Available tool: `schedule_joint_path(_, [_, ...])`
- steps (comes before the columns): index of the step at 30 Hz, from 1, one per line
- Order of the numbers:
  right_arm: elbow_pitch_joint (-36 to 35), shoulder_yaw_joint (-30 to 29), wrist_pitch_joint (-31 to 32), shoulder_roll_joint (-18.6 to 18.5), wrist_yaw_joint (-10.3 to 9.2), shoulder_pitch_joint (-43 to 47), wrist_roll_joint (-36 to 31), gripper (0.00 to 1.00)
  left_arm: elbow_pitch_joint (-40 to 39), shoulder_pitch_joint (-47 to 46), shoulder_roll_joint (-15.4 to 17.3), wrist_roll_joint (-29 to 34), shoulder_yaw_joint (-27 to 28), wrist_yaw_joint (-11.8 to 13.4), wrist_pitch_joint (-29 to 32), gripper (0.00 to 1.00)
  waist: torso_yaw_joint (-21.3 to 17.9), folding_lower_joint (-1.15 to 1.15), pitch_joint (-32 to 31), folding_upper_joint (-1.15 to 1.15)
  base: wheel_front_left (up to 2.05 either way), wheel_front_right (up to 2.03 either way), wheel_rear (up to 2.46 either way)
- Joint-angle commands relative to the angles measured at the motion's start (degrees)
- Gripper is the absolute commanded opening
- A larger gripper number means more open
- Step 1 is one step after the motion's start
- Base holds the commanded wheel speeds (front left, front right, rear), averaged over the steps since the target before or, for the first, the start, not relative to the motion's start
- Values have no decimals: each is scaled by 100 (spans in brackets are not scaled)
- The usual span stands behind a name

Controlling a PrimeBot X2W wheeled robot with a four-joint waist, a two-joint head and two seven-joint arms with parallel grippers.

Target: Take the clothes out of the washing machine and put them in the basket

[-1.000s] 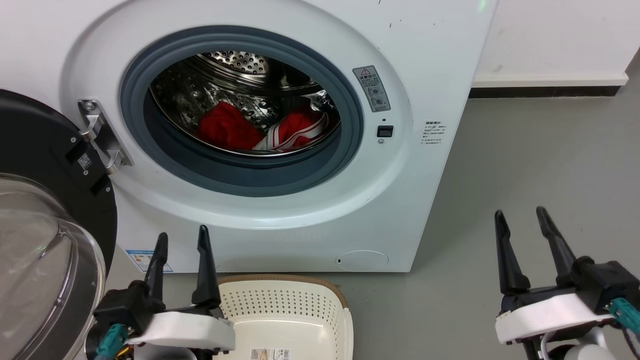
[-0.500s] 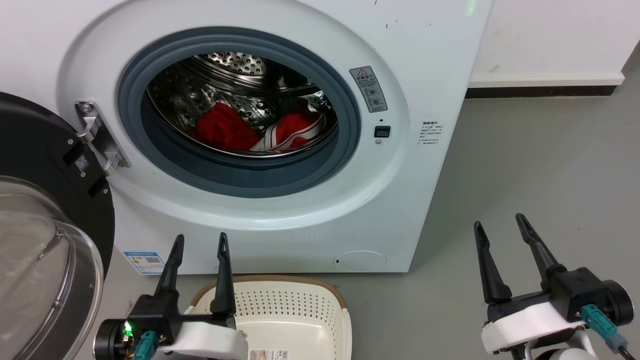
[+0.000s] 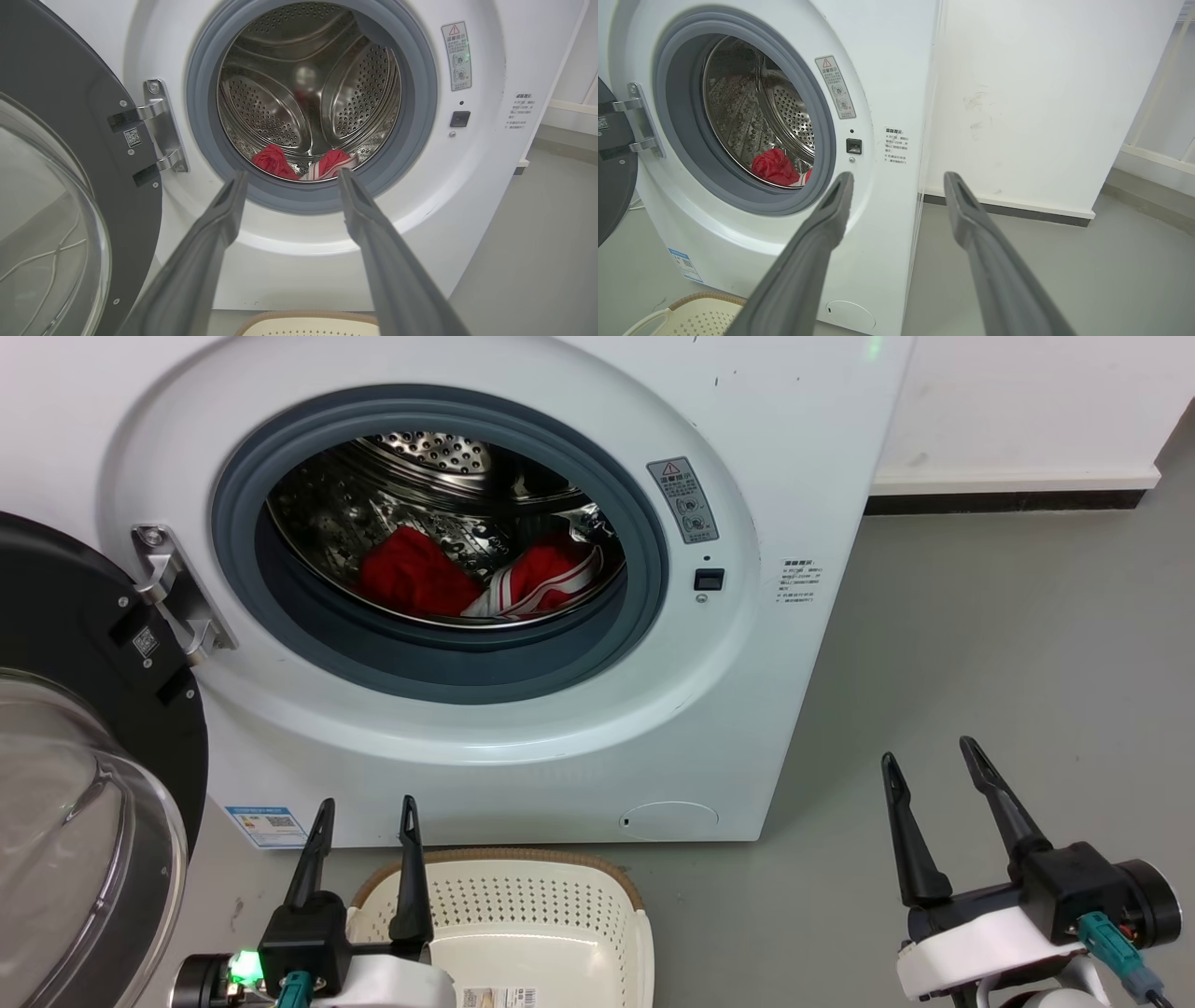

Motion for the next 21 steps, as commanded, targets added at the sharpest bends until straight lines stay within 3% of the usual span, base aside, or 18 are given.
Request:
schedule_joint_path(1, [9,2,-43,-25,-4,61,-27,100,-14,38,14,91,22,18,-40,100,-3,0,2,0,0,0,0])
schedule_joint_path(21, [296,-165,-143,-24,-4,14,-163,100,164,113,-296,537,432,-377,-141,100,-48,0,41,0,0,0,0])
